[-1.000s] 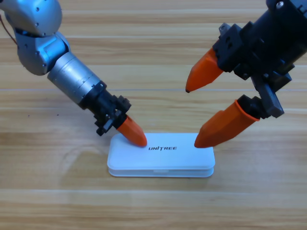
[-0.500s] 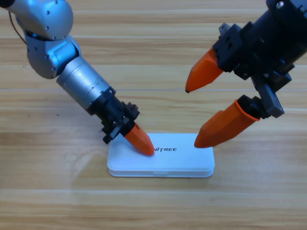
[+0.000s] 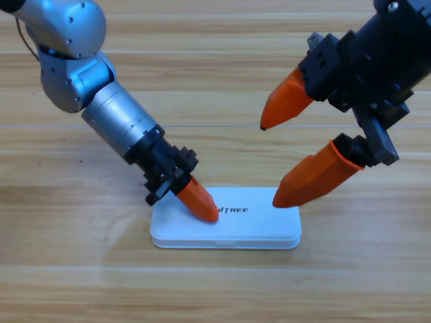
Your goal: Clean up eraser and pencils
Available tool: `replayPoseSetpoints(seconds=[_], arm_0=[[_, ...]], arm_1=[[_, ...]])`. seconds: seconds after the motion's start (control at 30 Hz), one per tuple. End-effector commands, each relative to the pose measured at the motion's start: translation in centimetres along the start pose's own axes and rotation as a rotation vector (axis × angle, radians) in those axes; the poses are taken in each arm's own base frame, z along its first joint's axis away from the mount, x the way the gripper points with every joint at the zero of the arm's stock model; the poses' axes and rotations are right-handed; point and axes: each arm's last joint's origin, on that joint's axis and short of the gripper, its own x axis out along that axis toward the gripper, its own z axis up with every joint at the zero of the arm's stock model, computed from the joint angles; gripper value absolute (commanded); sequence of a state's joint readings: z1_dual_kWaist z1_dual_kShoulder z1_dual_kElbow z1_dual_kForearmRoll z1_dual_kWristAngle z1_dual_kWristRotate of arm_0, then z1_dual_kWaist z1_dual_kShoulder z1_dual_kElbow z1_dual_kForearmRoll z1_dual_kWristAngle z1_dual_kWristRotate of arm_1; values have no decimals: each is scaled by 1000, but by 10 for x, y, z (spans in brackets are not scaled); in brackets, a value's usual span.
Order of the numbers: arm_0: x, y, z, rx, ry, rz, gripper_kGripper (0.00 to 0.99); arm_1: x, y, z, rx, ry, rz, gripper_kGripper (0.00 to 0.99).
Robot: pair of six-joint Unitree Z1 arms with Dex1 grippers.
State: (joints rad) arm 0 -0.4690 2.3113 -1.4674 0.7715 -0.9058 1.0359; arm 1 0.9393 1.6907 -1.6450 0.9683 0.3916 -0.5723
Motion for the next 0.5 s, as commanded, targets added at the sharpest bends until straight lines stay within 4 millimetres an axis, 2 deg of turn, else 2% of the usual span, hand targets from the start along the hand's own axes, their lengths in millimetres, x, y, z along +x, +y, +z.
replayPoseSetpoints(seconds=[0.03,0.07,0.13,0.17,0.23,0.33,0.4,0.5], arm_0=[[0,-21,2,26,77,-17,0],[-8,-29,9,42,92,1,227],[-27,-48,23,80,106,47,861],[-38,-61,31,108,108,77,979],[-60,-89,47,157,103,147,990],[-77,-150,68,232,102,214,990],[-87,-190,68,283,86,234,990],[-94,-230,62,360,56,238,990]], arm_1=[[-4,-4,-6,22,-18,-4,931],[-5,-4,-6,21,-20,-4,931],[-5,-4,-6,21,-20,-4,931],[-5,-4,-6,21,-20,-4,931],[-5,-4,-6,21,-20,-4,931],[-5,-4,-6,21,-20,-4,931],[-4,-4,-6,22,-18,-4,931],[-3,-4,-6,23,-16,-2,931]])
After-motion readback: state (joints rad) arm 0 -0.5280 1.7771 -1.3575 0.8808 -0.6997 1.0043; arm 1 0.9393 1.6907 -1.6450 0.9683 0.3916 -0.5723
